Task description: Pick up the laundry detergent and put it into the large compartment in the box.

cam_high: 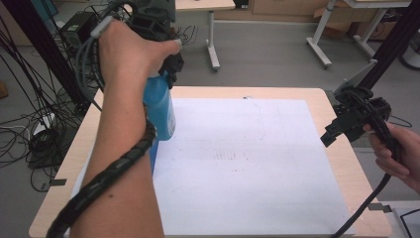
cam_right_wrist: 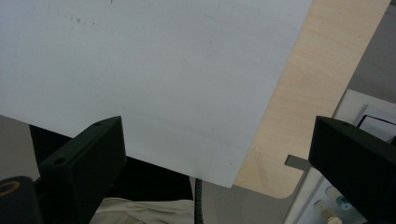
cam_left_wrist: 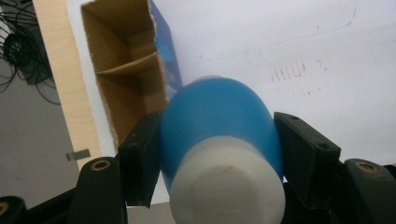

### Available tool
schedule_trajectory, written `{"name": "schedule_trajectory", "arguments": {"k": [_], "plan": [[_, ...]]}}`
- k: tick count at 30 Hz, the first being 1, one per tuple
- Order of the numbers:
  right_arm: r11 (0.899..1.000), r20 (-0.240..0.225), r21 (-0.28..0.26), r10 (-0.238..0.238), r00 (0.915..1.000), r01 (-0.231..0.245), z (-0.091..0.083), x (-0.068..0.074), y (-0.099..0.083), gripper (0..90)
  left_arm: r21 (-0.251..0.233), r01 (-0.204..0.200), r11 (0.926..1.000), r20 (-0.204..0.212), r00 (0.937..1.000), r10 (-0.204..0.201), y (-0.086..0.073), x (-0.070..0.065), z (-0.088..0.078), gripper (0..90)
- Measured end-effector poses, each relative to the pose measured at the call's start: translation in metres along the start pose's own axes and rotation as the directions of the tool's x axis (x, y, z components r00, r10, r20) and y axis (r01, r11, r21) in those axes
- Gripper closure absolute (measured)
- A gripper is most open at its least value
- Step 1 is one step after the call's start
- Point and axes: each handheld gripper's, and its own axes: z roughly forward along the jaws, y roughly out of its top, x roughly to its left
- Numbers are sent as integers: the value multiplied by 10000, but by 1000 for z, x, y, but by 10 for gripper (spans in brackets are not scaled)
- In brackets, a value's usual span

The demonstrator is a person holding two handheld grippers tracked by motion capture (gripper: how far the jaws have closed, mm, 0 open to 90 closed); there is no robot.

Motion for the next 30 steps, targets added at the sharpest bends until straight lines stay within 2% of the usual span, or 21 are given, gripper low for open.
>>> {"name": "schedule_trajectory", "arguments": {"k": [6, 11, 15, 18, 23, 30], "plan": [[10000, 53, 61, 66, 10000, -66, 0, 1, 5, 40, -147, 236, 9996, -266, 9994, -240, 2, 15, -19, 367], [9999, 67, 103, 79, 9999, -79, 0, 1, 8, 40, -172, 382, 9991, -347, 9986, -388, 3, 27, -22, 367], [9998, 45, 178, 58, 10000, -59, 0, 1, 12, 41, -307, 678, 9972, -446, 9966, -692, 3, 42, -25, 368], [9998, 77, 189, 82, 9999, -83, -1, 1, 14, 40, -348, 790, 9963, -492, 9955, -807, 4, 48, -26, 367], [9996, 118, 244, 120, 9999, -123, 0, 2, 18, 41, -344, 986, 9945, -635, 9929, -1006, 5, 60, -21, 368], [9992, 158, 296, 257, 9995, -262, 1, 0, 21, 40, -188, 1266, 9918, -565, 9902, -1275, 5, 81, -6, 368]]}}
